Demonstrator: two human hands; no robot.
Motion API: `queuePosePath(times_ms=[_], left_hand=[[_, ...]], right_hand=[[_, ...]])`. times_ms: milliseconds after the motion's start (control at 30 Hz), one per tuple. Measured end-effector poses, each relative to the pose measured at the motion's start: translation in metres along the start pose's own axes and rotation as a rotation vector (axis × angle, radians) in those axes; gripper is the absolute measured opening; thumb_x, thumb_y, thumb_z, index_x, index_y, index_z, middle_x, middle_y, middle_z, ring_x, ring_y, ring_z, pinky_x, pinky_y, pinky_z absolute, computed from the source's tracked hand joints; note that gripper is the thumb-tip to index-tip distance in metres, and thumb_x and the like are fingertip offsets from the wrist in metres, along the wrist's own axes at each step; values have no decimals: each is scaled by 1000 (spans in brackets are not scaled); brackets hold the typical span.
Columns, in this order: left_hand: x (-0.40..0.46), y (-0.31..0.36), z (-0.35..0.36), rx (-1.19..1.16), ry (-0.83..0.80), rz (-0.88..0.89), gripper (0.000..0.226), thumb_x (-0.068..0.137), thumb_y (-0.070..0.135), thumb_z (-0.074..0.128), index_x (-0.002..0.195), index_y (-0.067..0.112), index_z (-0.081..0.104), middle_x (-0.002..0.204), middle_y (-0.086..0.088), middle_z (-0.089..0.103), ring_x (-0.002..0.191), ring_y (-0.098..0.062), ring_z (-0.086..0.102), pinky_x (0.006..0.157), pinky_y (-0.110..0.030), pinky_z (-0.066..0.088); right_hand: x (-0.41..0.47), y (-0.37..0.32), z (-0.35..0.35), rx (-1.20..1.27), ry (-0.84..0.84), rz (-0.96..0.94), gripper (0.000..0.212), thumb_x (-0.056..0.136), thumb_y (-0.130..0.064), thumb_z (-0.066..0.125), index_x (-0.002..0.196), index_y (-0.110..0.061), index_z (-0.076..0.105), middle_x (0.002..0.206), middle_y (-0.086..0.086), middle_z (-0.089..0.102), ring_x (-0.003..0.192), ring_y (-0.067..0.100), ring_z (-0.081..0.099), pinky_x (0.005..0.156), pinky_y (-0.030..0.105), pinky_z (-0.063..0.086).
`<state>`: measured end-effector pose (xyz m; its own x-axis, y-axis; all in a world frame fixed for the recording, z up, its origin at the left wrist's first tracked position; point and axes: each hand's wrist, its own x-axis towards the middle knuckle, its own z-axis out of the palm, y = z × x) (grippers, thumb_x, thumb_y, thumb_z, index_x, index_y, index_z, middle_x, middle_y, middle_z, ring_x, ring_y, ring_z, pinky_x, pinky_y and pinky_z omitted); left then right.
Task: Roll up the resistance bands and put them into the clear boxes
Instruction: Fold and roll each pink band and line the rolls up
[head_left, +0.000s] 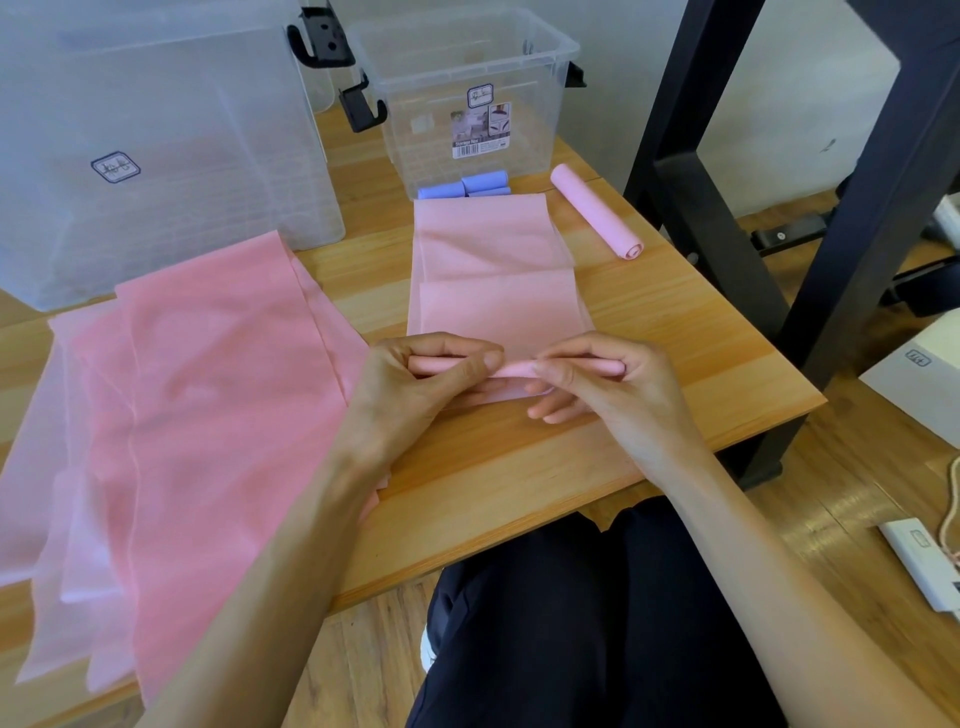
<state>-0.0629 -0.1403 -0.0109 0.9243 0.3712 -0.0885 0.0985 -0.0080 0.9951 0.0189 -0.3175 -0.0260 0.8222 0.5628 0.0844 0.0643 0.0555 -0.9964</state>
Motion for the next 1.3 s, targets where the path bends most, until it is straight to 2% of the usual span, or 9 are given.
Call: queuePosePath(times_ms=[133, 233, 400, 567, 700, 967, 1100, 1167, 1300], left_hand=[[0, 1, 1, 50, 18, 36, 4, 79, 19, 77, 83, 20, 78, 82, 4, 77, 76, -5, 71, 68, -14, 53], [0, 1, -1, 37, 28, 33, 4, 80, 20, 76, 84, 20, 78, 81, 1, 77, 76, -9, 72, 70, -17, 55], [-3, 1, 0, 89, -45, 76, 15, 71, 25, 79, 86, 25, 78, 86, 6, 77, 82, -5, 71, 76, -17, 55], [-3, 0, -1, 99, -45, 65, 18, 69, 26, 81, 87, 25, 78, 86, 7, 77, 83, -4, 71, 73, -14, 52], [-4, 0, 3, 88, -9, 82, 19, 69, 27, 80, 87, 25, 77, 85, 10, 77, 81, 0, 70, 71, -12, 50], [-1, 1, 4, -10, 41, 37, 7, 84, 19, 73, 88, 20, 78, 84, 4, 77, 78, -6, 69, 70, -14, 51], [0, 0, 0, -34, -15, -2, 14, 90, 15, 67, 91, 21, 79, 92, 2, 78, 82, -12, 72, 70, -16, 53], [0, -1, -2, -22, -51, -6, 17, 92, 12, 64, 96, 20, 78, 92, 0, 77, 83, -13, 73, 74, -18, 55], [0, -1, -3, 2, -82, 15, 18, 93, 9, 63, 97, 17, 78, 94, -3, 77, 88, -15, 73, 82, -24, 58]], right_hand=[[0, 1, 0, 1, 40, 14, 15, 89, -18, 69, 91, -4, 73, 75, 14, 74, 64, 30, 73, 57, 32, 60], [1, 1, 2, 8, 13, -8, 16, 85, -10, 72, 100, -6, 73, 80, 12, 75, 69, 28, 74, 61, 30, 61], [1, 1, 0, 8, 30, 18, 15, 90, -17, 68, 93, -3, 71, 75, 15, 73, 63, 30, 72, 56, 30, 60], [1, 0, -1, -39, -33, 5, 33, 81, -10, 76, 110, -4, 61, 84, 13, 75, 70, 30, 74, 63, 38, 62], [1, 1, -2, -16, -20, -7, 24, 88, -9, 69, 107, 1, 58, 79, 15, 74, 67, 32, 73, 61, 40, 62], [1, 3, -2, 33, 30, -19, 22, 90, -15, 65, 95, 6, 60, 79, 17, 73, 63, 32, 72, 56, 36, 60], [1, 4, -1, 37, 41, -26, 20, 94, -12, 63, 93, 8, 60, 77, 10, 74, 67, 30, 73, 57, 31, 60], [1, 4, -1, 38, 44, -26, 20, 94, -13, 62, 94, 7, 61, 74, 6, 73, 66, 30, 73, 57, 31, 60], [0, 3, -1, 30, 54, -20, 21, 95, -17, 60, 101, 2, 68, 79, 15, 75, 64, 30, 73, 56, 32, 60]])
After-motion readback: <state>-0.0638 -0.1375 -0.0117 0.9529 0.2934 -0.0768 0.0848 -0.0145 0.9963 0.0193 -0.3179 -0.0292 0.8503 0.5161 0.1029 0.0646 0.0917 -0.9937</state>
